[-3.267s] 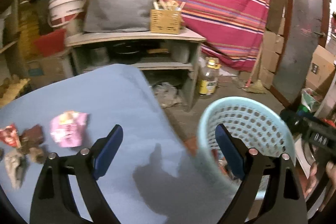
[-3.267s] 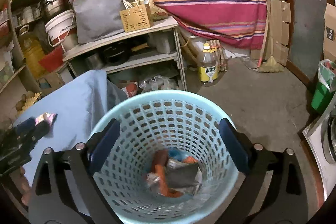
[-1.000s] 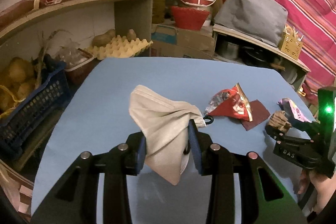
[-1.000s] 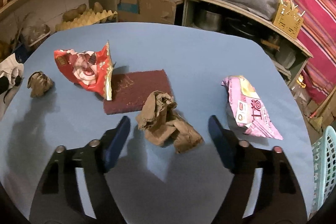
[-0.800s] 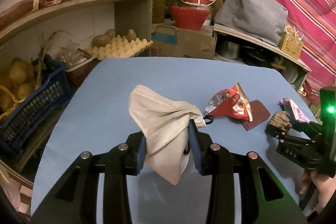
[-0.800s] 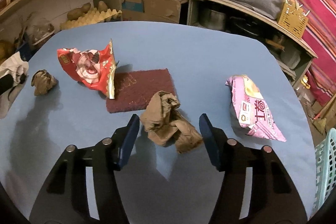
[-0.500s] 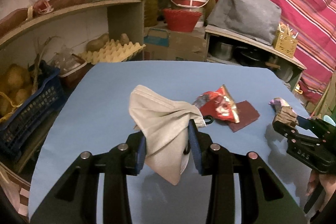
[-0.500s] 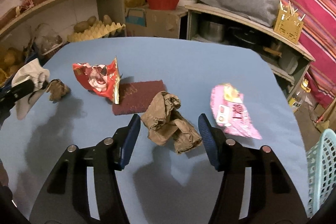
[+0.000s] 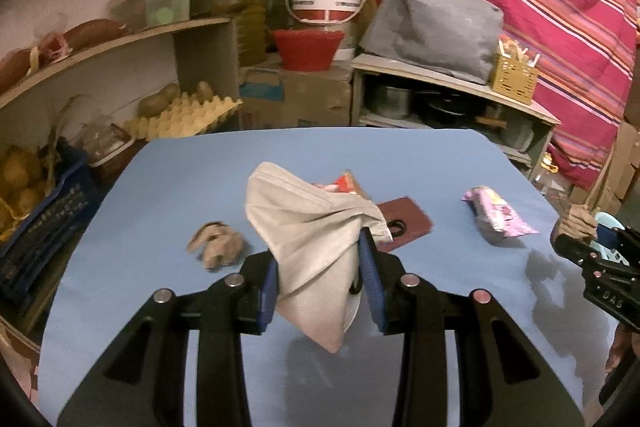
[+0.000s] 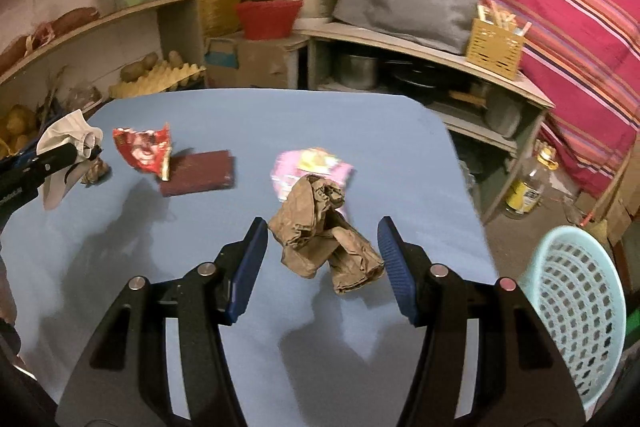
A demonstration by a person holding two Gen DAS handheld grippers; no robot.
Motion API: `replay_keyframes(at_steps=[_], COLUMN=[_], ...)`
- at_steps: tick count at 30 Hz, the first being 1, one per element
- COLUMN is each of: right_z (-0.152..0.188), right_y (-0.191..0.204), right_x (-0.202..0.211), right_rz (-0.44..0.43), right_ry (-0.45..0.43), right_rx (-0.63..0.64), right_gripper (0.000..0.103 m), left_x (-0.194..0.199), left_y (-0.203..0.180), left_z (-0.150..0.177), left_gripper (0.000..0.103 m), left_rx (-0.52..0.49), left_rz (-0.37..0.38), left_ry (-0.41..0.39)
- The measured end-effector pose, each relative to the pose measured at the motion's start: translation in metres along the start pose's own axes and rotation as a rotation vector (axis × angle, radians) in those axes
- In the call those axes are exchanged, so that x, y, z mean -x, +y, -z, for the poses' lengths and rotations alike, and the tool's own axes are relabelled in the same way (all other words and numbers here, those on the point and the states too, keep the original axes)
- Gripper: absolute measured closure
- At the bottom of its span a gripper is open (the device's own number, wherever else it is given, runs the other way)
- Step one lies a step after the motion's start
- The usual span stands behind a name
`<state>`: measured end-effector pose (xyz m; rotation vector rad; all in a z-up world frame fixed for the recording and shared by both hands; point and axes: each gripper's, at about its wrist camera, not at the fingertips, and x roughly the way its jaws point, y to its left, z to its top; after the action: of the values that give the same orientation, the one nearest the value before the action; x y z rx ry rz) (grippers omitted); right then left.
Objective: Collect trash
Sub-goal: 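Carry the cloth bag and brown paper over the basket with both grippers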
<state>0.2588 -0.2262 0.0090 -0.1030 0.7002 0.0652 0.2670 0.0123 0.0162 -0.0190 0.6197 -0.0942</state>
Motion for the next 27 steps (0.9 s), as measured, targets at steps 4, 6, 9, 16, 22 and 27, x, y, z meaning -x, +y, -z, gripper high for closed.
replay_keyframes(at_steps=[4,6,9,16,22,27], right_z=[0.008,0.012,0.017,0.026,0.039,0.053], right_y=[-0.029,-0.042,-0.064,-0.11,-0.15,-0.184], right_x=[0.014,0.018,0.025,0.044,0.06,0.072], right_rz=[0.028,0.041,0.058,0.094,0.141,0.179], right_ry=[-0.012,-0.013,-0.013,-0.031,-0.033,-0.029], right_rx=[-0.031,-0.045,-0.08,-0.15,-0.204,-0.242], right_gripper=[0.046,0.046,0.046,0.046,0.046,0.046], left_x=[-0.003,-0.004,-0.006,-0.01,-0.01,-0.009], left_y=[-0.025,-0.036,-0.053,-0.085,-0.118,-0.148], left_z=[0.0,0.0,0.001,0.001,0.005,0.009], left_gripper=[0.066,0.066,0.066,0.066,0.066,0.066], left_rx=[-0.026,-0.04,-0.059,-0.073,-0.114,-0.152], left_rz=[0.025,0.034,0.045,0.074,0.107,0.154], left_ry=[0.0,0.003,0.004,0.007,0.006,0.014])
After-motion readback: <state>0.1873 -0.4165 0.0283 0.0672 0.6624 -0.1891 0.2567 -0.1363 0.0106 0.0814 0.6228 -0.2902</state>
